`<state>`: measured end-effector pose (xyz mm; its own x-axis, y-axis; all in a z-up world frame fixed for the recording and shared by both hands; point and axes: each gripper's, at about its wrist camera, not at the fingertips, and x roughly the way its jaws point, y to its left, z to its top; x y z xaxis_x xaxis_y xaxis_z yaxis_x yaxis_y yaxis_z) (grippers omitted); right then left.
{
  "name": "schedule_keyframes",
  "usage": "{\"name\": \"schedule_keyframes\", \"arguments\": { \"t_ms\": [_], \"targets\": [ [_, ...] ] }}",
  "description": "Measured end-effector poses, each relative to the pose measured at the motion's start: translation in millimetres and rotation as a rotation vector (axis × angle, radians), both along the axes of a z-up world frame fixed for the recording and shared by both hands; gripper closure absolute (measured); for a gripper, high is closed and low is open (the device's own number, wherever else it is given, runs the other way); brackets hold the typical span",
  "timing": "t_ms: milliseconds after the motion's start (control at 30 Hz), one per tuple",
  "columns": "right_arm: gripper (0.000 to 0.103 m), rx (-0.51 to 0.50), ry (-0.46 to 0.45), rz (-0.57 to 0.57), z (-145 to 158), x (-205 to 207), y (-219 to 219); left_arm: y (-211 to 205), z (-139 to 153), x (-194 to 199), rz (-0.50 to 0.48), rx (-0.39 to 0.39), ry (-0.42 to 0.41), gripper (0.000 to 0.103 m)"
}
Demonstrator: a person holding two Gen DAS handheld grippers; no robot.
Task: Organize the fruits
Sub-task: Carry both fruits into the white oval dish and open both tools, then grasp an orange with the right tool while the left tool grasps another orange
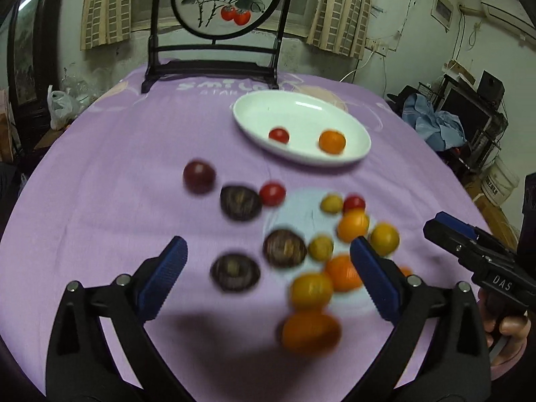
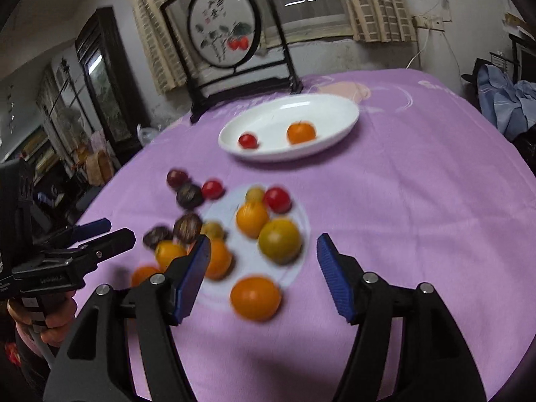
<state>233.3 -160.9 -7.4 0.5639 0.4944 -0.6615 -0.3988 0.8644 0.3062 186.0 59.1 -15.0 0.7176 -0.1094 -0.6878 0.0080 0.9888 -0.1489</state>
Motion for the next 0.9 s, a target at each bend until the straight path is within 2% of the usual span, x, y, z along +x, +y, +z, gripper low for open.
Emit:
{"name": "schedule_keyframes", "arguments": {
  "t_ms": [67, 233, 333, 500, 633, 900],
  "targets": [
    [0.037, -0.048, 0.019, 0.011, -8, -7, 7, -2, -12, -18, -0.024, 0.013, 0.003, 0.004],
    [0.037, -0.077, 0.047, 0.024, -14, -11, 14, -12, -33, -41, -0.099, 0.040, 0.022, 0.004],
    [0.037, -0.104, 0.060, 0.019, -17, -11, 17, -18, -31, -44, -0.110, 0.077, -0.010, 0.004],
    [0.037, -0.117, 0.081, 0.030, -21, -9, 20, -29, -33, -45, -0.156, 0.127, -0.017, 0.004],
    [0.037, -0.137, 0.087, 0.050, -23, -9, 26, -31, -33, -47, -0.178, 0.131, -0.025, 0.004],
    [0.046, -0.152, 0.136, 0.049, -31, -3, 29, -25, -35, -42, -0.167, 0.089, 0.002, 0.004]
  ]
}}
